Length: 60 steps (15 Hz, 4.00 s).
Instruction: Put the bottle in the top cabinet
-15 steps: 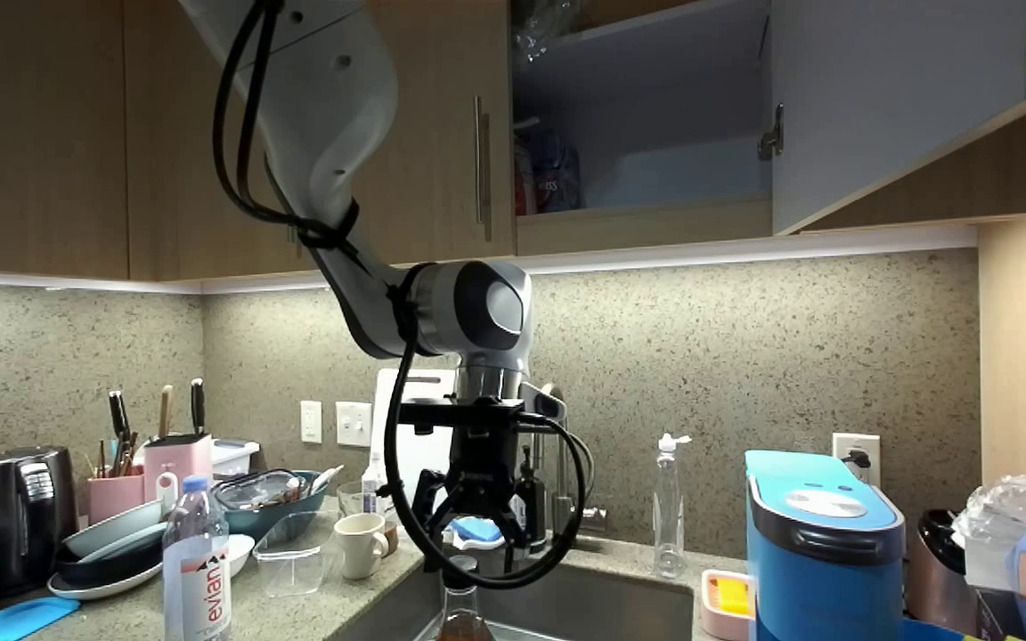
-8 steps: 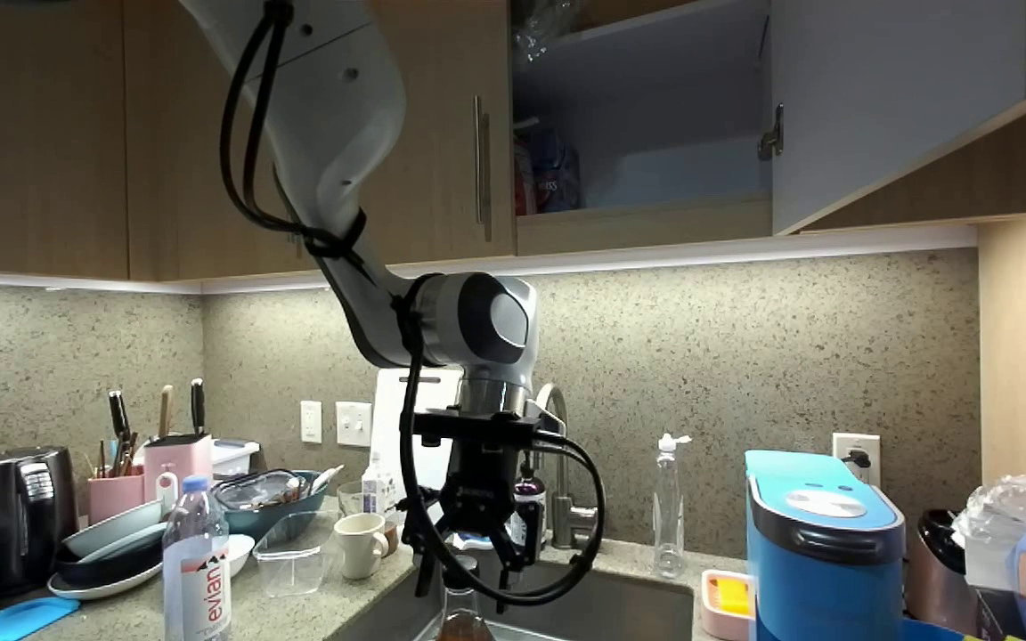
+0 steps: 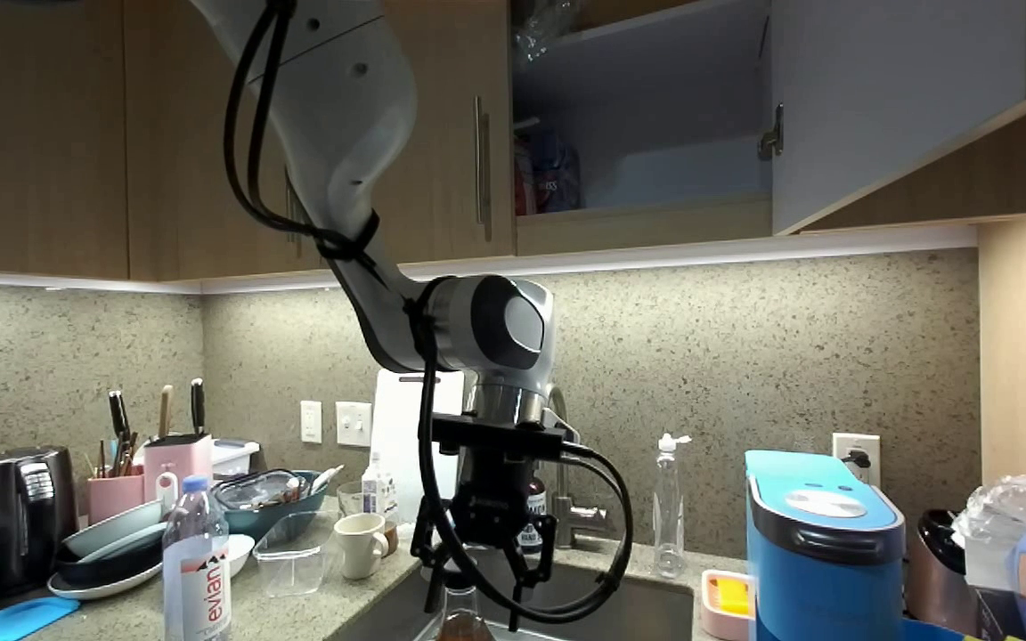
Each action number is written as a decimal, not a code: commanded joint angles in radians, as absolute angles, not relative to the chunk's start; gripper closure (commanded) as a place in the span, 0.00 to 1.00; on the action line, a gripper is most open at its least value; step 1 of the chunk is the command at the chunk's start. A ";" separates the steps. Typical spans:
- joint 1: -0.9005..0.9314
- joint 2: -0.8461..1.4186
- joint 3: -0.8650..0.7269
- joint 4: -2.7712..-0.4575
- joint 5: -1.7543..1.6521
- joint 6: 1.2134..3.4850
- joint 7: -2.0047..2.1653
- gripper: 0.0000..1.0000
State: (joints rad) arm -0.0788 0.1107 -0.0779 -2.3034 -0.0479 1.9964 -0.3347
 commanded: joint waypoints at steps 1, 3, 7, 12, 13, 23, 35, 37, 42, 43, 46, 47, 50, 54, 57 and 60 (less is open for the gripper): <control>-0.084 0.111 -0.072 -2.302 -0.049 1.995 -0.334 0.11; -0.082 0.115 -0.069 -2.299 -0.042 1.995 -0.339 0.01; -0.067 0.127 -0.043 -2.291 0.023 2.025 -0.340 0.00; -0.042 0.172 -0.007 -2.259 0.064 2.055 -0.323 0.00; -0.038 0.177 -0.002 -2.252 0.067 2.065 -0.313 0.00; -0.043 0.174 0.001 -2.246 0.059 2.059 -0.327 0.26; -0.047 0.163 -0.002 -2.253 0.052 2.059 -0.341 0.83; -0.046 0.136 -0.002 -2.272 0.059 2.075 -0.324 0.83; -0.060 -0.025 -0.011 -2.360 0.127 2.071 -0.349 0.83; -0.061 -0.077 -0.017 -2.383 0.152 2.064 -0.353 0.83; -0.058 -0.210 -0.045 -2.433 0.198 2.052 -0.348 0.83; -0.042 -0.070 -0.039 -2.356 0.154 2.055 -0.314 0.83; -0.039 -0.102 -0.045 -2.372 0.155 2.051 -0.314 0.58; -0.040 -0.055 -0.042 -2.367 0.155 2.054 -0.314 0.58; -0.034 -0.087 -0.035 -2.369 0.172 2.090 -0.312 0.83; -0.016 -0.148 -0.025 -2.366 0.199 2.163 -0.299 0.83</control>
